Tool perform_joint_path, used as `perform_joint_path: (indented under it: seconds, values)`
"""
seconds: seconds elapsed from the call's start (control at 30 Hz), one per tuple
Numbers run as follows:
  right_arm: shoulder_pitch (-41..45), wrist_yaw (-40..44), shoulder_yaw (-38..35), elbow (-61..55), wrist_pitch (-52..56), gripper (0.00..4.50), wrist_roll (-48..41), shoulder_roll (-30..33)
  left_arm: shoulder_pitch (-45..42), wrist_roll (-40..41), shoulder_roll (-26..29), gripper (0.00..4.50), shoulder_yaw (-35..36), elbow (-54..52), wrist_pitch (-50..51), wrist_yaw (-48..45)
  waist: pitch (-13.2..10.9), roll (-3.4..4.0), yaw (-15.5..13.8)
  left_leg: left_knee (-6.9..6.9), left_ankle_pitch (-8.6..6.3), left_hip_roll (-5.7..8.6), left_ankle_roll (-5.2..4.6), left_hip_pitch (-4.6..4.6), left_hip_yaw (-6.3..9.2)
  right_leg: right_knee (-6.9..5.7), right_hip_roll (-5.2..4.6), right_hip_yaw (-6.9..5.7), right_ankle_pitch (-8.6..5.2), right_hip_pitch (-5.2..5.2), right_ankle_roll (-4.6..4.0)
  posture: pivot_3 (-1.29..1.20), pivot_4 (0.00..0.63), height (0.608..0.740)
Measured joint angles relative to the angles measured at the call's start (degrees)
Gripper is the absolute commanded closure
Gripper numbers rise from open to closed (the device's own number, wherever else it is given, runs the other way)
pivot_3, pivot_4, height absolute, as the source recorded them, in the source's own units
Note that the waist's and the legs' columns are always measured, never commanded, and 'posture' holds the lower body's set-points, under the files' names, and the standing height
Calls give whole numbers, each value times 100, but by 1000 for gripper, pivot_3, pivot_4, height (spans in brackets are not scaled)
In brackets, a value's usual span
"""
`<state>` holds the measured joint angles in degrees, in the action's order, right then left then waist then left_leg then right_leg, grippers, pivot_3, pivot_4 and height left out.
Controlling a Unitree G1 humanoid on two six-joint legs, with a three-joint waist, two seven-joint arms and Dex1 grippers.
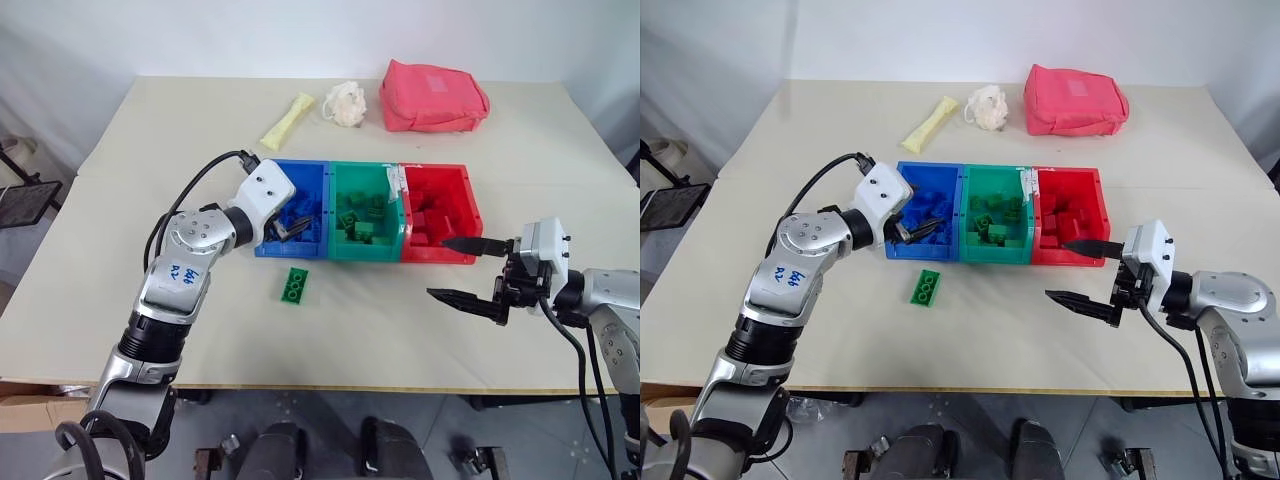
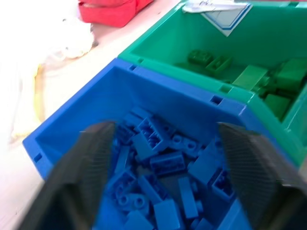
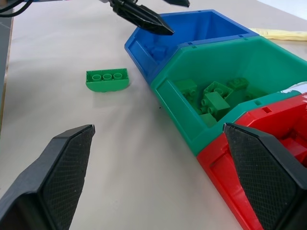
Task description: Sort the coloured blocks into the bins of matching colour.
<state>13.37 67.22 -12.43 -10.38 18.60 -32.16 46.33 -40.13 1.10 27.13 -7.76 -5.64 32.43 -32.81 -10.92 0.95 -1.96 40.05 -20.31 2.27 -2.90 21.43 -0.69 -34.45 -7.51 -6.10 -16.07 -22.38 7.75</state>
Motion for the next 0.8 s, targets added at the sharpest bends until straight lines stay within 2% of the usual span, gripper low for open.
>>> perform_joint_path:
  seconds: [0.13, 0.27, 0.4, 0.57, 0.8]
  values:
    - [76, 8, 75, 80, 0, 0, 2, 0, 83, 386, 146, 44, 263, -287, 394, -301, 0, 0, 35, 0, 0, -1, 0, 0, 0, -2, 0, 1, 0, -2, 0, 0, 150, 740]
    - [206, 67, 124, 199, -3, 0, 7, -8, 582, 1007, 704, 44, 547, -863, 500, -1042, 0, 1, 64, -5, 0, -5, 1, -1, 1, -3, 0, 3, 0, -5, 0, 0, 150, 740]
    - [343, 277, 225, 424, -13, 0, 13, -2, 1492, 1692, 1505, 44, 994, -1378, 504, -1956, 0, 1, 95, -6, -1, -11, 4, -2, 1, 1, -2, 15, -2, -5, -4, 0, 150, 740]
    - [467, 816, 374, 683, -124, 0, 12, 45, 2546, 2278, 2088, 44, 1710, -1478, 439, -2616, 0, 1, 55, -1, -2, -5, 3, -1, 11, 7, -12, 25, -2, 4, -4, 0, 150, 740]
    - [618, 1496, 527, 1250, -387, 0, 88, 167, 4304, 2461, 2330, 44, 2606, -1760, -41, -3090, 0, 1, 84, -8, -5, -14, 8, -1, 16, 18, -24, 31, -4, 4, -7, 0, 150, 740]
